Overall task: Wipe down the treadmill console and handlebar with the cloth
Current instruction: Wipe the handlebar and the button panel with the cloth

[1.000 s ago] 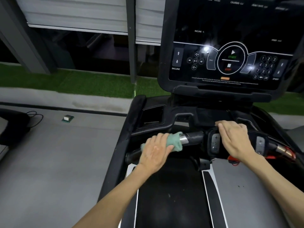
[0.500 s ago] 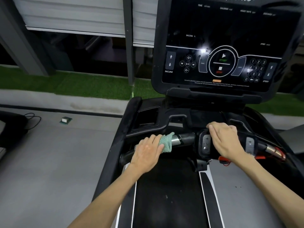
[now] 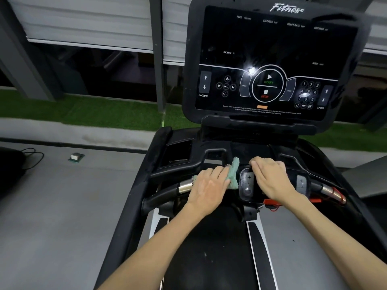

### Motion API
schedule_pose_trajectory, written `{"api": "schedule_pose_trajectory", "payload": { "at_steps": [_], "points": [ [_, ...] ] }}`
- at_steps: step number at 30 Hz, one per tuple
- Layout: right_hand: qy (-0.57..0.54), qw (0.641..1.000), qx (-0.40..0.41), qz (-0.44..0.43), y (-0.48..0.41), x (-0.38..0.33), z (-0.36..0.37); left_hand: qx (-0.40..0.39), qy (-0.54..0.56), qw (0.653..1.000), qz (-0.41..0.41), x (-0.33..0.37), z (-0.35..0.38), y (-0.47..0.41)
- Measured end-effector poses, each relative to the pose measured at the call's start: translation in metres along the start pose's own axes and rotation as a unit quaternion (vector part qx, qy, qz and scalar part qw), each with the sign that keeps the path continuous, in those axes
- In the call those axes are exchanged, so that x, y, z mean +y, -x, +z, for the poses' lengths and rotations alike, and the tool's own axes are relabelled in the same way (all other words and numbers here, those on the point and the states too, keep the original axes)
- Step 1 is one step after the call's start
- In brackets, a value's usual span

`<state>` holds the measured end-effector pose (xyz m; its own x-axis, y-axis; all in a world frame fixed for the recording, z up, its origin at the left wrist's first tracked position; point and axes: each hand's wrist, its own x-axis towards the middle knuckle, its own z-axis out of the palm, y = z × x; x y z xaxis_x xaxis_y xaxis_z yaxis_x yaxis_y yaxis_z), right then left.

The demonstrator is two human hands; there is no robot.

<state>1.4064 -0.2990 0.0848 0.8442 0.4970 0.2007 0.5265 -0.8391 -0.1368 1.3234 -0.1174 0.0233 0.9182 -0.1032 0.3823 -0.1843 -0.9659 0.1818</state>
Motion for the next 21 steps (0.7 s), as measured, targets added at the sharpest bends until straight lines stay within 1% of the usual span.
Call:
{"api": "schedule_pose_trajectory", "payload": {
  "at_steps": [5,6,8,10,12,14,15,16,18,19,21],
  "points": [
    [-0.001,1.0,-0.013,-0.007,0.002,0.001,-0.003,0.047,-0.049,0.998,-0.005,0.003,0.014,0.017],
    [0.001,1.0,-0.012,-0.007,0.002,0.001,-0.003,0.051,-0.043,0.998,-0.012,0.005,0.013,0.013],
    [-0.009,1.0,-0.007,-0.003,0.001,-0.001,-0.003,0.034,-0.045,0.998,-0.01,0.007,0.007,0.003],
    [-0.014,1.0,-0.009,0.0,0.0,-0.002,-0.002,-0.027,-0.081,0.996,0.009,0.005,-0.006,-0.009],
    [-0.009,1.0,-0.015,0.0,0.0,-0.002,-0.001,-0.106,-0.066,0.992,0.018,-0.001,-0.017,-0.029],
    [-0.001,1.0,-0.019,-0.002,0.0,-0.003,-0.002,-0.184,-0.042,0.982,0.004,-0.003,-0.021,-0.046],
    [-0.002,1.0,-0.02,-0.001,0.0,-0.002,-0.003,-0.205,-0.044,0.978,-0.008,-0.002,-0.021,-0.049],
    [-0.005,1.0,-0.021,-0.001,0.0,-0.001,-0.004,-0.188,-0.033,0.981,-0.018,-0.002,-0.019,-0.046],
    [-0.005,1.0,-0.015,-0.005,0.001,-0.001,-0.004,-0.088,0.008,0.995,-0.039,0.004,-0.016,-0.03],
    [-0.002,1.0,-0.012,-0.009,0.001,-0.001,-0.004,-0.036,0.012,0.999,-0.033,0.007,-0.011,-0.021],
    [0.002,1.0,-0.008,-0.015,0.001,-0.002,-0.003,0.024,-0.025,0.999,0.0,0.009,0.003,-0.004]
  ]
}}
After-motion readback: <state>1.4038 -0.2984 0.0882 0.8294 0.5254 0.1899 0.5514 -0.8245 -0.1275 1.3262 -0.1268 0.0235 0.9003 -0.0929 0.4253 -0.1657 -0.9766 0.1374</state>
